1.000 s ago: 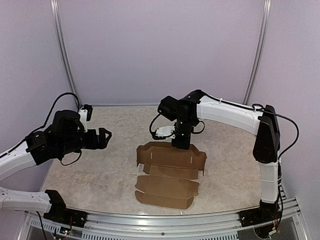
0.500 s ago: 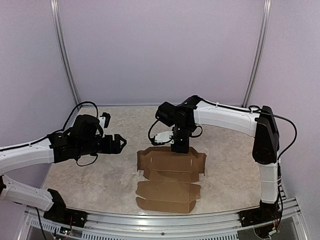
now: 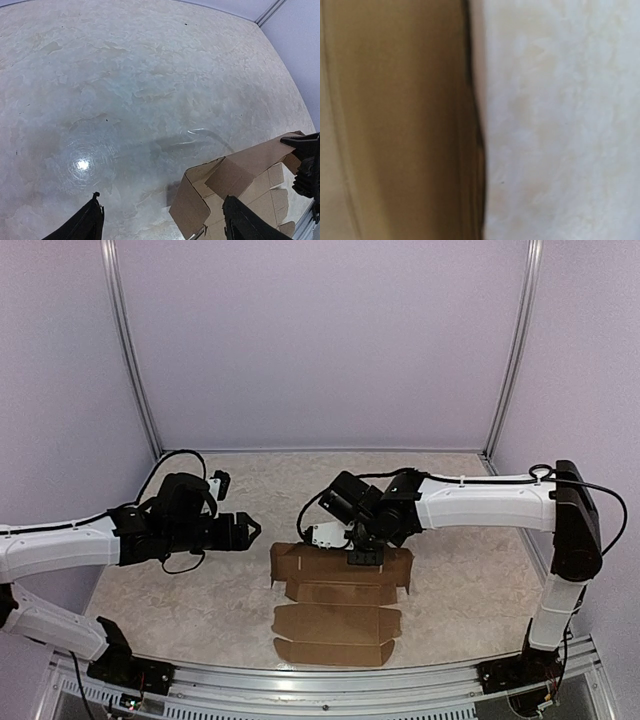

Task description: Fold the paper box

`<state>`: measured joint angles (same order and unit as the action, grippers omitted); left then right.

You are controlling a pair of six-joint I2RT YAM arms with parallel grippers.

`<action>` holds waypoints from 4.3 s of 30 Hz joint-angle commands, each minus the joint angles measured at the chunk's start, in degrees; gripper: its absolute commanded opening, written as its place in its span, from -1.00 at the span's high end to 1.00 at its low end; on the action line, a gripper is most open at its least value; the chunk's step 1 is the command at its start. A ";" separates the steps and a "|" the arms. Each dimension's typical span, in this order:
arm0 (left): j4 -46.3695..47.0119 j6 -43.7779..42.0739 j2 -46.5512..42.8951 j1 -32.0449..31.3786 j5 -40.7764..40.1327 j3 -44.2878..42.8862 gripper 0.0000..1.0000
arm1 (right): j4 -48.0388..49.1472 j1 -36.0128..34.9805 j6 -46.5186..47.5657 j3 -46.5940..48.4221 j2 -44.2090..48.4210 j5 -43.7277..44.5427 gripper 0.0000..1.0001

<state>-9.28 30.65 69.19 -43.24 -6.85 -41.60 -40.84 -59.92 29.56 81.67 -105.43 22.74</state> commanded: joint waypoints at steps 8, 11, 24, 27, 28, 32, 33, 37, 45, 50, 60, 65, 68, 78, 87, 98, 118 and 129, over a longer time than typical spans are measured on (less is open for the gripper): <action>2.59 0.48 -0.34 -0.44 1.78 1.51 -0.52 | 22.99 -5.23 4.81 -10.93 4.13 14.00 1.00; 3.94 1.25 0.03 -0.07 2.67 2.03 -0.45 | 24.97 -6.43 4.90 -12.31 4.52 15.15 1.00; 3.33 2.47 -2.12 -0.44 6.50 0.17 0.10 | 25.78 -8.84 1.62 -13.64 4.15 16.36 1.00; 2.01 2.71 -1.83 -1.00 6.50 -1.29 0.34 | 25.69 -8.93 0.92 -13.56 4.04 16.22 1.00; 1.61 2.74 -1.72 -1.05 6.50 -1.74 0.42 | 25.67 -9.03 0.67 -13.55 4.08 16.15 1.00; 0.25 2.67 -0.34 -1.29 7.62 -3.45 0.70 | 25.91 -9.57 0.06 -13.57 3.85 16.47 1.00; -0.01 2.66 0.01 -1.46 7.92 -3.86 0.76 | 25.98 -9.75 0.06 -13.58 3.78 16.70 1.00; -1.92 2.19 2.13 -2.12 8.11 -6.28 0.98 | 26.67 -10.41 0.22 -13.51 3.87 17.58 1.00; -7.26 1.43 5.92 -3.54 5.65 -10.35 1.00 | 26.88 -10.82 0.43 -13.67 5.39 18.95 1.00; -9.54 1.42 5.97 -4.90 4.40 -11.55 1.00 | 25.47 -10.82 -1.23 -12.33 5.84 19.23 1.00; -11.10 2.51 8.10 -7.76 2.72 -14.20 1.00 | 22.91 -11.29 -5.20 -9.53 7.05 17.13 1.00; -10.83 2.92 9.70 -8.88 3.27 -15.59 1.00 | 22.21 -11.40 -8.29 -9.61 8.70 15.82 1.00; -9.75 3.30 10.25 -9.12 4.67 -16.21 1.00 | 22.55 -11.44 -10.47 -10.18 9.88 13.48 1.00; -4.89 4.77 7.73 -9.14 7.19 -15.62 1.00 | 22.83 -11.63 -13.76 -12.82 11.10 11.23 1.00; -9.02 3.73 3.69 -9.09 2.98 -15.32 1.00 | 21.71 -11.26 -15.65 -12.84 11.66 13.87 1.00; -13.00 3.45 -1.11 -9.10 -2.71 -11.00 1.00 | 13.53 -8.57 -21.14 -8.63 12.87 4.15 1.00; -19.73 2.04 -4.06 -9.13 -17.57 -7.85 0.99 | 3.29 -6.77 -28.78 -1.46 10.57 -12.93 1.00; -18.26 1.34 -2.02 -9.14 -15.14 -5.81 0.99 | 5.18 -4.19 -33.16 -0.95 10.12 -17.06 1.00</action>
<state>-27.66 32.88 66.04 -51.90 -22.48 -48.75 -36.73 -65.06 -1.04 79.26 -94.76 8.47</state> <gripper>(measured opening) 0.006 0.005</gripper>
